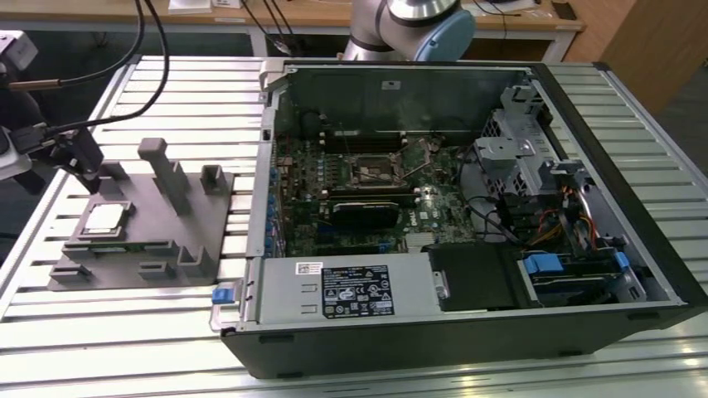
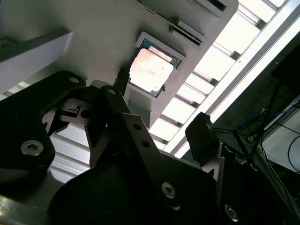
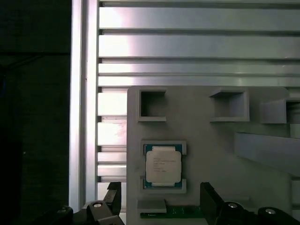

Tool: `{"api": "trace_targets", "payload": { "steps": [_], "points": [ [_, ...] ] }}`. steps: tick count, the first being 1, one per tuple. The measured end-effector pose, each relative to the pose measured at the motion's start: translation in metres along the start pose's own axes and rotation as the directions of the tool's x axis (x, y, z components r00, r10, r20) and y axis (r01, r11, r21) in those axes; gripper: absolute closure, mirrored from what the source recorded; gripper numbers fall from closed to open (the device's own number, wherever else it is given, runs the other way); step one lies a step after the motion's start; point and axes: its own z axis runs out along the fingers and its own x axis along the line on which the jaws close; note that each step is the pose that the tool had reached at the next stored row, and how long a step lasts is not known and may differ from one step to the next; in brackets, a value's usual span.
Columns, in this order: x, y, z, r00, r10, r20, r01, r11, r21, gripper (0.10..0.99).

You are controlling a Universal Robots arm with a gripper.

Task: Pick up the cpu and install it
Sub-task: 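Pick up the cpu and move it towards the insertion slot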

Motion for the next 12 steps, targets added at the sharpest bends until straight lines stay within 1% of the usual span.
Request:
{"api": "trace_targets", "payload": {
  "steps": [4,5,7,8,10,12],
  "points": [
    [-0.0001,-0.0002,0.0038,1.0,0.0,0.0,0.0,1.0,0.002,0.325],
    [-0.0001,-0.0002,0.0048,1.0,0.0,0.0,0.0,1.0,0.004,0.325],
    [-0.0002,0.0,0.0063,1.0,0.0,0.0001,0.0,0.9999,0.015,0.325],
    [-0.0002,0.0,0.0072,1.0,0.0,0.0003,0.0,0.9999,0.017,0.325],
    [-0.0002,-0.0001,0.0085,1.0,0.0,-0.0002,0.0,0.9999,0.017,0.325],
    [0.0,0.0004,0.0094,1.0,0.0,-0.0002,0.0,0.9998,0.022,0.325]
  ]
}}
